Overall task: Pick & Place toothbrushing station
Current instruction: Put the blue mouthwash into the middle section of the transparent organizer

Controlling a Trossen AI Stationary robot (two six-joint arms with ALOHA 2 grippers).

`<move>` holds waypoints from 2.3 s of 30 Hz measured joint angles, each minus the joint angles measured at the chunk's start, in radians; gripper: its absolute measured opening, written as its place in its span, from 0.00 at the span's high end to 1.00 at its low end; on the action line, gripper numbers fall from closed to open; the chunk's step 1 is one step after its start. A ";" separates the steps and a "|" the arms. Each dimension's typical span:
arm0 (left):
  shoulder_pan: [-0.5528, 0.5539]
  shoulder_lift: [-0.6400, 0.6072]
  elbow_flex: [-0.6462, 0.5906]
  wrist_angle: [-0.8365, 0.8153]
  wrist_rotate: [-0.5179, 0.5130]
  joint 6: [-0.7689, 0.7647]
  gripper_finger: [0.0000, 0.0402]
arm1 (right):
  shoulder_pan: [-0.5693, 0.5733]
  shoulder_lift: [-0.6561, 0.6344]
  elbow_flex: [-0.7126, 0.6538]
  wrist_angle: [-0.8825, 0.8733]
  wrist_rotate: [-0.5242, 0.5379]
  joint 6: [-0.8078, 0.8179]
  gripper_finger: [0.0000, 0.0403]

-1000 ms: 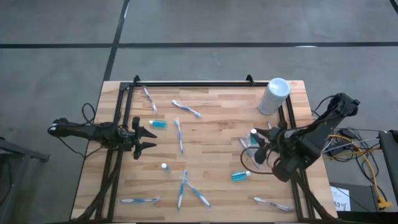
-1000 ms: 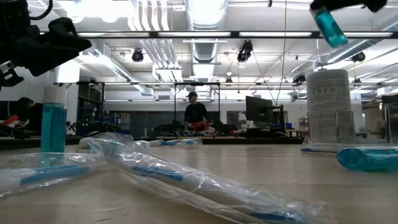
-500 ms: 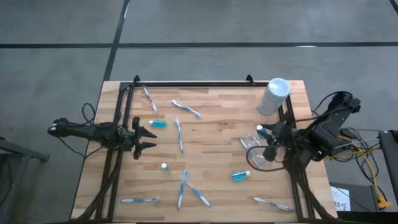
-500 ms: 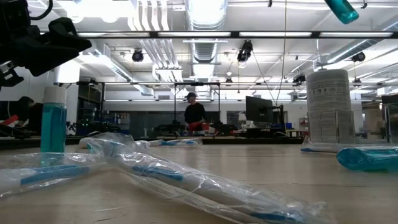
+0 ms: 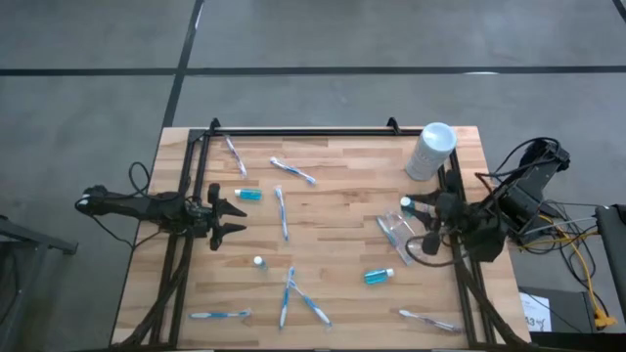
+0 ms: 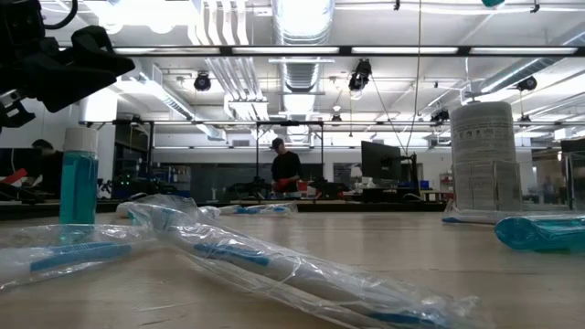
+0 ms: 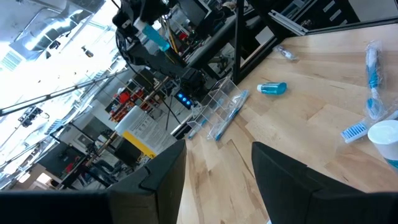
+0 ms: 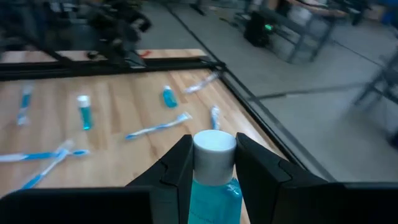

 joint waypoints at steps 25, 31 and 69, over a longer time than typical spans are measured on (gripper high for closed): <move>-0.001 0.000 0.000 0.000 0.000 0.000 0.53 | -0.027 -0.379 -0.449 0.574 -0.231 -0.272 0.76; -0.001 0.000 0.000 0.000 0.000 0.000 0.53 | -0.027 -0.434 -0.446 0.380 -0.195 -0.127 0.76; 0.000 0.000 0.000 0.000 0.000 0.000 0.53 | -0.027 -0.349 -0.651 0.118 -0.149 0.543 0.76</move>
